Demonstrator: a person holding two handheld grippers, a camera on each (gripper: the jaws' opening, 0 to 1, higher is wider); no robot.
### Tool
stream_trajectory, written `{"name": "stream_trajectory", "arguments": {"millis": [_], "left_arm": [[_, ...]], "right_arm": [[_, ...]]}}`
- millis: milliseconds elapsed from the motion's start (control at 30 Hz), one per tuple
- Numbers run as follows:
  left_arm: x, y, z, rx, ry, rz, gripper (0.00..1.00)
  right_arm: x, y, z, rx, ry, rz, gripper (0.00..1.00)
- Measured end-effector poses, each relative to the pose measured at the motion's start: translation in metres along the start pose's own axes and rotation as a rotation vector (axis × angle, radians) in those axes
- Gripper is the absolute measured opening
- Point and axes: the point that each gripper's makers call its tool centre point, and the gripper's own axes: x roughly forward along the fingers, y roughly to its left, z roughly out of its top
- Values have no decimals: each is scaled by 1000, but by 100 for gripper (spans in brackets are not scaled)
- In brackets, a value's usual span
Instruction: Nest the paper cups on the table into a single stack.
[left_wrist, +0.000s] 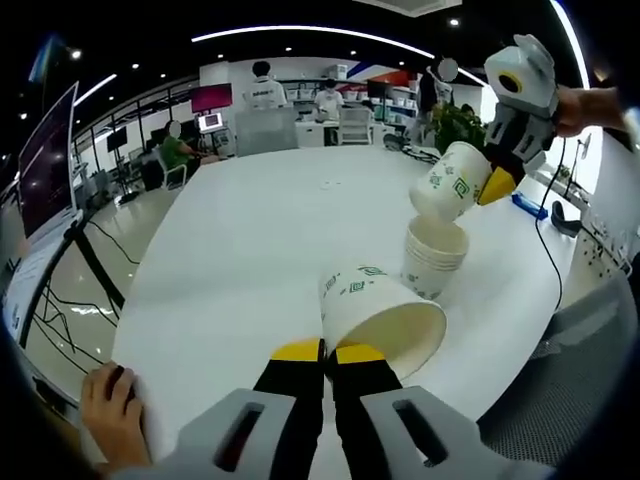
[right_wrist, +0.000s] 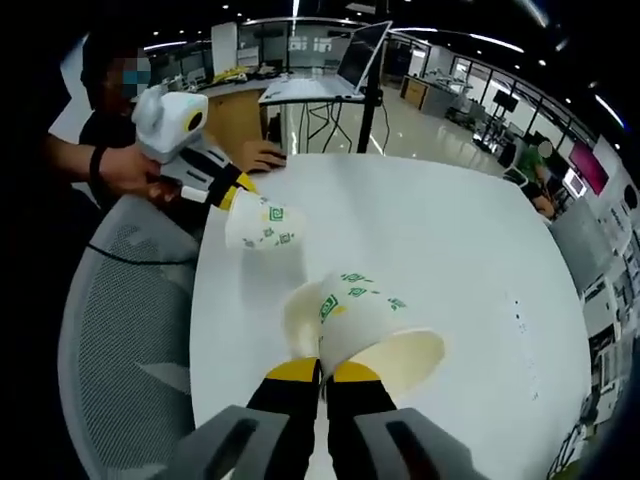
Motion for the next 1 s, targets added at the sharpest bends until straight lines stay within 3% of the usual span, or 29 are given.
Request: {"name": "stream_trajectory", "arguments": {"millis": [1000], "left_arm": [[-2, 12, -6, -31, -12, 6, 0]], "right_arm": [[11, 11, -2, -72, 59, 23, 2]]}}
